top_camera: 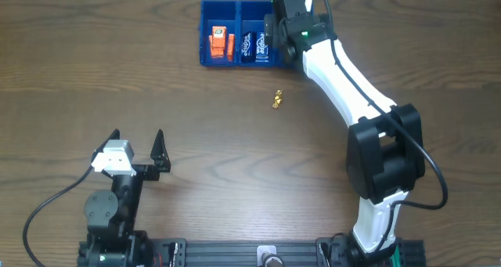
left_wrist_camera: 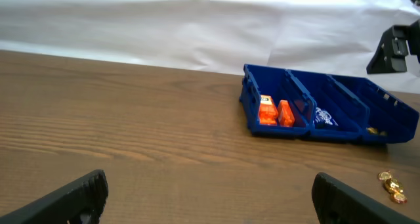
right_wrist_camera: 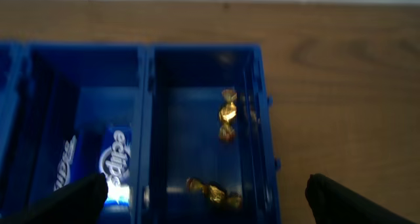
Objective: Sort Candies Into Trays
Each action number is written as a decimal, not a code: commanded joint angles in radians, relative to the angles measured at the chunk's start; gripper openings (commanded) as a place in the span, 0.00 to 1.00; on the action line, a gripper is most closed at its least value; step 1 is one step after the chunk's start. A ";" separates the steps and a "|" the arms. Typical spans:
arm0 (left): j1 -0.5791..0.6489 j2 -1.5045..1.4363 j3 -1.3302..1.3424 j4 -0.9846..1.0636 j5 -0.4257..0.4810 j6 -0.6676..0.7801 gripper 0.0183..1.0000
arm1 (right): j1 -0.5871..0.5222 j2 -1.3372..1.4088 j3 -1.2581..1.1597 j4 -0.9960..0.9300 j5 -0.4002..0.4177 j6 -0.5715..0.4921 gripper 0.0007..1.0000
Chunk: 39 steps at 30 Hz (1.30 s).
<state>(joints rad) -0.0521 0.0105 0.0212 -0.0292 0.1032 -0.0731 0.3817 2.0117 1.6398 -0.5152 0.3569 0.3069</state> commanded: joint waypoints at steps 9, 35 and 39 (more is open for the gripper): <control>0.006 -0.007 -0.016 -0.038 0.027 0.014 1.00 | 0.157 -0.134 -0.082 -0.357 -0.070 0.214 1.00; 0.006 -0.007 -0.016 -0.038 0.027 0.014 1.00 | 0.116 0.059 -0.220 -0.230 -0.226 0.296 0.96; 0.006 -0.007 -0.016 -0.038 0.027 0.014 1.00 | 0.100 0.059 -0.220 -0.222 -0.228 0.296 0.95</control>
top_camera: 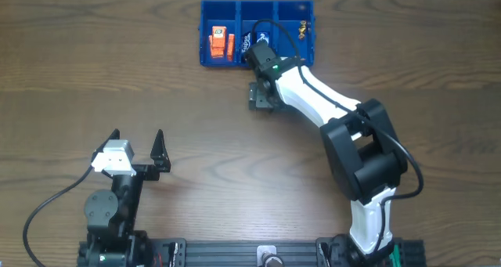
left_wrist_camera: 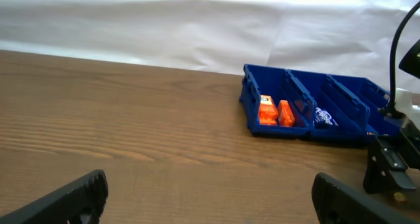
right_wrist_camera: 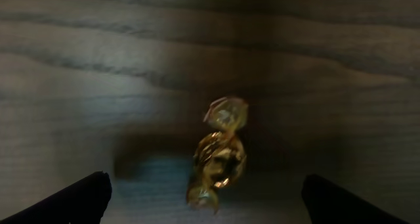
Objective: Sort Candies Into Trays
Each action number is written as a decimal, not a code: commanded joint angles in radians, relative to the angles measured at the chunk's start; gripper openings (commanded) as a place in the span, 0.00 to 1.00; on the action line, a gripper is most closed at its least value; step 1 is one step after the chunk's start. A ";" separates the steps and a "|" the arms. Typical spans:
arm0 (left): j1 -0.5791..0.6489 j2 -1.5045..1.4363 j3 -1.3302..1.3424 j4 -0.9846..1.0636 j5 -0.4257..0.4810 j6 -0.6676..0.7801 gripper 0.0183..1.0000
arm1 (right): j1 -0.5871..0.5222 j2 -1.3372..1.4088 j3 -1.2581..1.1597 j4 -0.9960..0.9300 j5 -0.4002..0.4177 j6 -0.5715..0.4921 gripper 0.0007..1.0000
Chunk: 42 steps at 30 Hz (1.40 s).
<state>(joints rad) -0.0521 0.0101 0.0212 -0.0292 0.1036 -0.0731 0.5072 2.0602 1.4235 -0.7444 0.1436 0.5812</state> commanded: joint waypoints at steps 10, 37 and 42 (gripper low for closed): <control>0.006 -0.006 -0.016 -0.038 0.027 0.014 1.00 | -0.040 0.013 -0.003 0.021 -0.014 0.021 0.86; 0.006 -0.006 -0.016 -0.038 0.027 0.014 1.00 | -0.036 0.027 -0.031 0.068 -0.014 0.037 0.38; 0.006 -0.006 -0.016 -0.038 0.027 0.014 1.00 | -0.036 0.027 -0.031 0.091 -0.010 0.041 0.30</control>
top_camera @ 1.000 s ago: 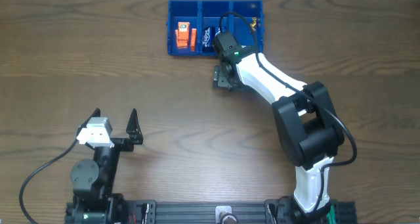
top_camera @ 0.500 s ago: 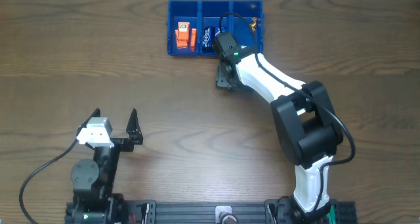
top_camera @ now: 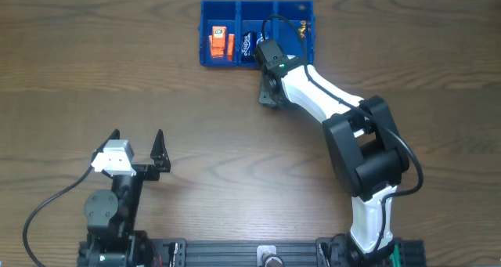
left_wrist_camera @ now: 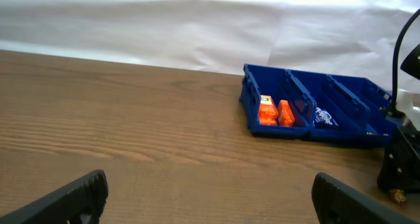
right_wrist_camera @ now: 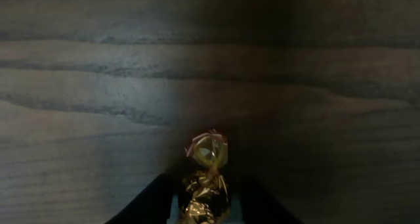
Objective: Sort Candies Into Trays
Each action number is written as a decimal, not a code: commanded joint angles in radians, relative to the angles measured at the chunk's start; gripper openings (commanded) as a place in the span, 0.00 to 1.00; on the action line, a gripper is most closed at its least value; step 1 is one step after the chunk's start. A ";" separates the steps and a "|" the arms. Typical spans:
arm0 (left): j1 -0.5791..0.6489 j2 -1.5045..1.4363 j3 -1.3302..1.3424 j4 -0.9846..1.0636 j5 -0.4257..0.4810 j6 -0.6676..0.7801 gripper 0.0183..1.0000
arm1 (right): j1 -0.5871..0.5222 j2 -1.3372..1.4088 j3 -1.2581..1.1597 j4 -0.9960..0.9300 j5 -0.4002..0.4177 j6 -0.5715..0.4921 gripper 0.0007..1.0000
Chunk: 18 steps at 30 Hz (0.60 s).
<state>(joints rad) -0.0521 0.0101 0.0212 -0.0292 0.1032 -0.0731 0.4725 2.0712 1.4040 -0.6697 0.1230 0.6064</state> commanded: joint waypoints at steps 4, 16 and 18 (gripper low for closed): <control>0.006 -0.006 -0.016 -0.038 0.027 0.014 1.00 | -0.002 0.016 -0.011 0.017 0.010 0.015 0.24; 0.006 -0.006 -0.016 -0.038 0.027 0.014 1.00 | -0.002 0.016 -0.011 -0.005 0.010 0.015 0.12; 0.006 -0.006 -0.016 -0.038 0.027 0.014 1.00 | -0.002 0.009 -0.010 -0.005 0.010 0.015 0.10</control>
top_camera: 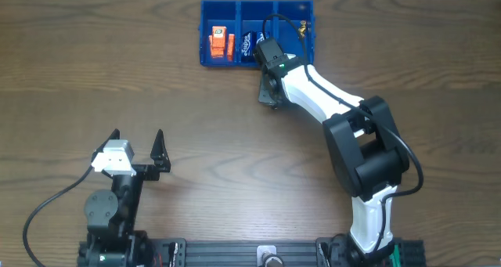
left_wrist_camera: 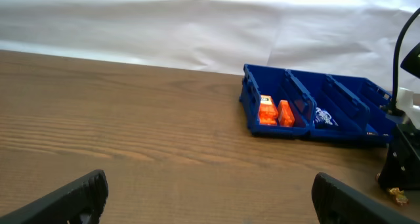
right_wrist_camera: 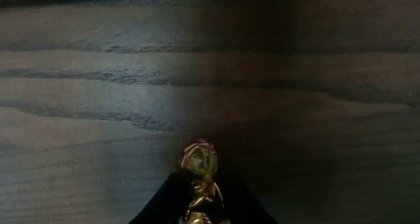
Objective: Sort Candies Into Trays
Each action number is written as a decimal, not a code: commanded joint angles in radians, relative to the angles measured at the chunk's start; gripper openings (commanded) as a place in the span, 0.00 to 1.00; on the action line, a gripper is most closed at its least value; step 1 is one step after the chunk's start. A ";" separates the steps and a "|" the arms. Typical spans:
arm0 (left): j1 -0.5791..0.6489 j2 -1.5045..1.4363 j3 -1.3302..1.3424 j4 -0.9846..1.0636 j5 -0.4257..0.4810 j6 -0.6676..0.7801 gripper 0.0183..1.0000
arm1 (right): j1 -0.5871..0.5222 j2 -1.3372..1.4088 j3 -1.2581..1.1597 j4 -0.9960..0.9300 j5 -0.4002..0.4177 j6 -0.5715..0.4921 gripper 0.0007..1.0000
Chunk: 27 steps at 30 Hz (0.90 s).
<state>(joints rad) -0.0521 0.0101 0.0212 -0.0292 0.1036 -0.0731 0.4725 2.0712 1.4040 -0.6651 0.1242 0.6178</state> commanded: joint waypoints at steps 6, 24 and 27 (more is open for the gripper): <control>0.006 -0.006 -0.016 -0.038 0.027 0.014 1.00 | -0.003 -0.167 -0.003 0.007 0.124 -0.055 0.08; 0.006 -0.006 -0.016 -0.038 0.027 0.014 1.00 | -0.126 -0.243 0.043 0.393 0.242 -0.389 0.08; 0.006 -0.006 -0.016 -0.038 0.027 0.014 1.00 | -0.126 -0.226 0.043 0.408 0.241 -0.391 0.08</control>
<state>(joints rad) -0.0521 0.0101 0.0212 -0.0292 0.1036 -0.0731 0.3473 1.8313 1.4551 -0.2726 0.3485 0.2535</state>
